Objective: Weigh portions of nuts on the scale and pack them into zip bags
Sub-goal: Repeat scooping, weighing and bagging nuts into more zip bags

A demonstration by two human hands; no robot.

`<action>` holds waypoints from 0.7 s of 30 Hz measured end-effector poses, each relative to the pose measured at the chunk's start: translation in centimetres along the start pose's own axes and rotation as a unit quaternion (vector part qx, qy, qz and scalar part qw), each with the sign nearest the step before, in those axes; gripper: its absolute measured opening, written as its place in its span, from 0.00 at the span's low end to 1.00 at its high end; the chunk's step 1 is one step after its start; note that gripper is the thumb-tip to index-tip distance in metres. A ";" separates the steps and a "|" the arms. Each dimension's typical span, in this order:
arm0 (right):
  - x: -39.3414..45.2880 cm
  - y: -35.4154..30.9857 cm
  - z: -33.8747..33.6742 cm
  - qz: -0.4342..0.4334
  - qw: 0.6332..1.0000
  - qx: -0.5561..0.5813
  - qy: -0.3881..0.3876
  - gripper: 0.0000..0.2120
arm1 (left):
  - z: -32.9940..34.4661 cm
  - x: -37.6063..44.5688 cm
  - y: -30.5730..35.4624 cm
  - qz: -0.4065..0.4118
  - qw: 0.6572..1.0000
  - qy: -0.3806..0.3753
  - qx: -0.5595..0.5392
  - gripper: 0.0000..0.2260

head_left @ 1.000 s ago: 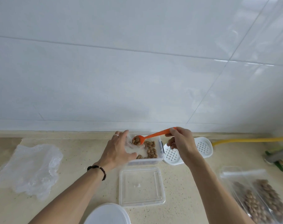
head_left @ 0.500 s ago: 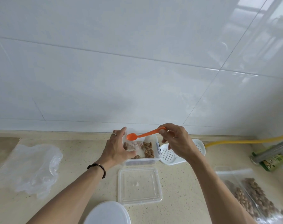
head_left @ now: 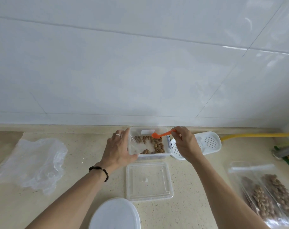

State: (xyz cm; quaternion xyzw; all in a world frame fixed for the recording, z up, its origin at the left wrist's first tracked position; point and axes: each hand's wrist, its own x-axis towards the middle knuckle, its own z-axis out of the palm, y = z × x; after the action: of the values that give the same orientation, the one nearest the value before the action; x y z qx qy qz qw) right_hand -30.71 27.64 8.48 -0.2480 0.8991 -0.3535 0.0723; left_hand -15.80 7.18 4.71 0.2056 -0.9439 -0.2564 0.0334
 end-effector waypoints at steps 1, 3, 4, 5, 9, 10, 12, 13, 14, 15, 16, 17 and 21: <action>0.1 0.2 0.3 -0.013 1.000 -0.023 -0.007 0.08 | 0.1 0.1 0.1 0.003 1.000 0.002 0.005 0.45; 0.2 0.7 0.4 -0.021 0.998 -0.057 -0.012 0.10 | 0.1 0.2 0.2 0.010 1.000 0.005 0.009 0.45; 0.2 0.9 0.3 -0.014 0.998 -0.065 -0.011 0.10 | 0.2 0.3 0.2 0.014 1.000 0.008 0.010 0.44; 0.3 1.1 0.2 -0.004 0.998 -0.067 -0.006 0.11 | 0.2 0.3 0.2 0.016 1.000 0.009 0.010 0.44; 0.6 1.3 -0.1 0.071 0.997 -0.032 -0.007 0.11 | 0.5 0.1 0.0 0.017 1.000 0.014 0.008 0.45; 0.6 1.2 0.0 0.090 0.996 -0.017 -0.019 0.11 | 0.4 0.1 0.0 0.017 1.000 0.013 0.005 0.46; 0.6 1.3 0.4 0.119 0.992 0.016 -0.047 0.11 | 0.3 0.0 0.0 0.013 1.000 0.012 0.002 0.46; 0.6 1.4 0.6 0.134 0.989 0.033 -0.061 0.11 | 0.3 0.0 0.0 0.014 1.000 0.012 0.003 0.46; 0.5 1.4 0.9 0.153 0.984 0.054 -0.073 0.11 | 0.2 0.0 -0.1 0.015 1.000 0.012 0.003 0.46; 0.4 1.6 1.1 0.174 0.978 0.078 -0.081 0.11 | 0.3 0.0 -0.1 0.016 1.000 0.011 0.002 0.46; 0.3 1.7 1.3 0.194 0.972 0.101 -0.086 0.11 | 0.2 0.0 -0.1 0.017 1.000 0.011 0.000 0.45; 0.3 1.8 1.5 0.211 0.966 0.123 -0.087 0.11 | 0.2 0.0 -0.1 0.018 1.000 0.010 -0.002 0.45; 0.1 2.5 2.1 0.273 0.941 0.189 -0.061 0.10 | 0.3 0.0 -0.2 0.018 1.000 0.007 -0.010 0.45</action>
State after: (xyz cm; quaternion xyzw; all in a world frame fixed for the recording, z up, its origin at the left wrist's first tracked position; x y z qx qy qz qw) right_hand -31.17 27.96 5.25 0.0040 0.8427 -0.4679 0.2662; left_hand -15.80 7.14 4.38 0.1896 -0.9445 -0.2641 0.0464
